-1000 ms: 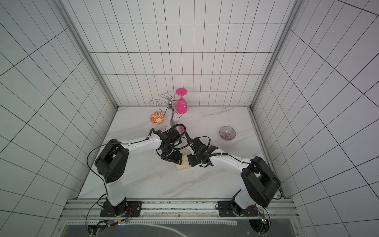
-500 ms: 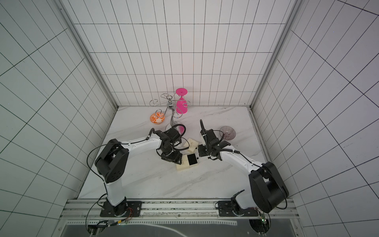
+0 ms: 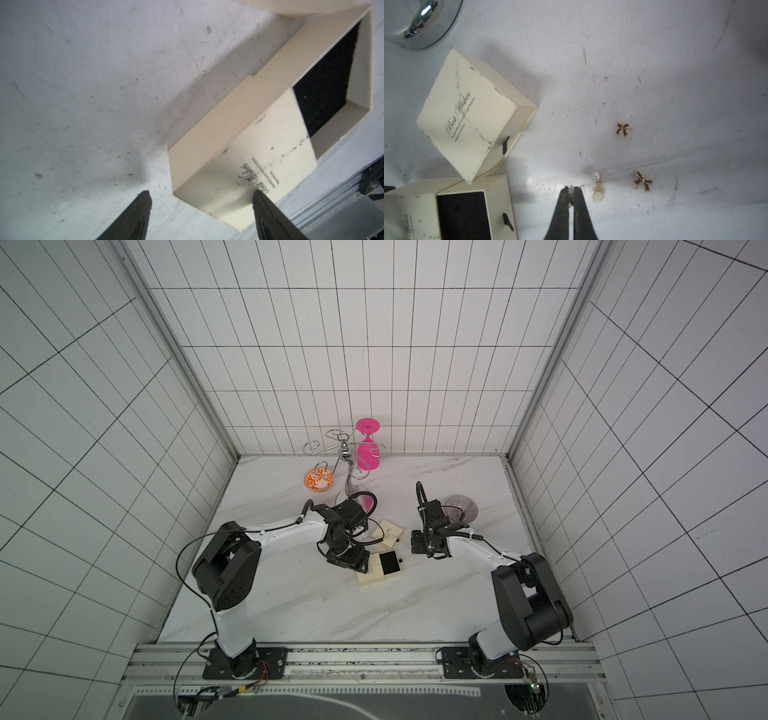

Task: Take out the earrings from the drawer-style jewelry box
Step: Place the earring at the center of the board.

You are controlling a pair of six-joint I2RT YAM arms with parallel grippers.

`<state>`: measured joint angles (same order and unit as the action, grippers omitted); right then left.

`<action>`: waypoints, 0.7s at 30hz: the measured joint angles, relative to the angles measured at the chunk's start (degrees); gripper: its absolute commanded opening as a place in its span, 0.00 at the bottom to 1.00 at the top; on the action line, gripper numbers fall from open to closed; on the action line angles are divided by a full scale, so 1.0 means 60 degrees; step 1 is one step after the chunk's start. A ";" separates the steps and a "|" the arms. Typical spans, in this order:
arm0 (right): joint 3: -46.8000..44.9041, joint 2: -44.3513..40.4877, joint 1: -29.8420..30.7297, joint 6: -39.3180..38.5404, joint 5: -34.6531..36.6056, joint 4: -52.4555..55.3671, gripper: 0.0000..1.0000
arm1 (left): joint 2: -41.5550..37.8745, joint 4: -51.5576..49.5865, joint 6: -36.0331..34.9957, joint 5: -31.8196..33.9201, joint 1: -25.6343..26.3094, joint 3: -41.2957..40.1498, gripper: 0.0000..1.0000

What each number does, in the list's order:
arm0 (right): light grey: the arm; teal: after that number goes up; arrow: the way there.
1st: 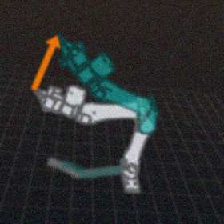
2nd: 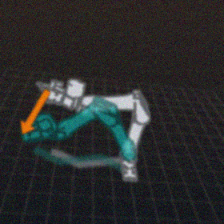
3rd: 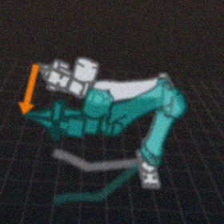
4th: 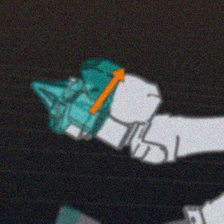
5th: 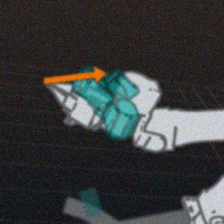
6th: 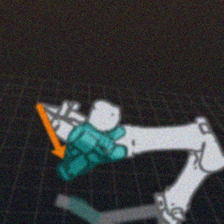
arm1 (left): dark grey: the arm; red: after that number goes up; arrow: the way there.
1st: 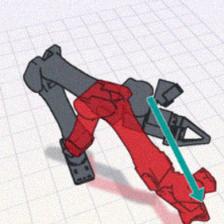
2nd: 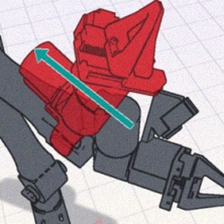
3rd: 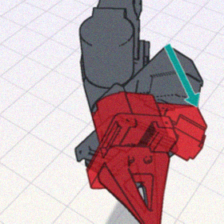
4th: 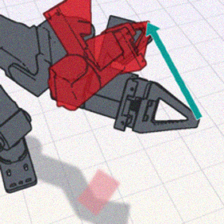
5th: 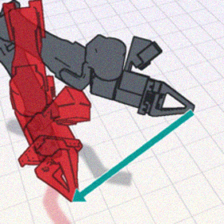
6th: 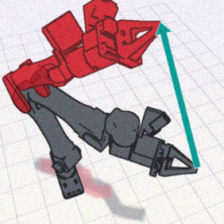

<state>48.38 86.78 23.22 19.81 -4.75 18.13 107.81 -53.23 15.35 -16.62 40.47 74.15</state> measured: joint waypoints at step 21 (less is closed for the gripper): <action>-0.0026 -0.0342 0.0036 0.0124 0.0004 -0.0098 0.29 | 0.0000 0.0091 0.0004 0.0080 0.0142 0.0029 0.77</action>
<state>48.23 84.73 23.44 20.56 -4.73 17.54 107.81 -52.69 15.38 -16.14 41.32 74.32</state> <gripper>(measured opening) 0.286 0.768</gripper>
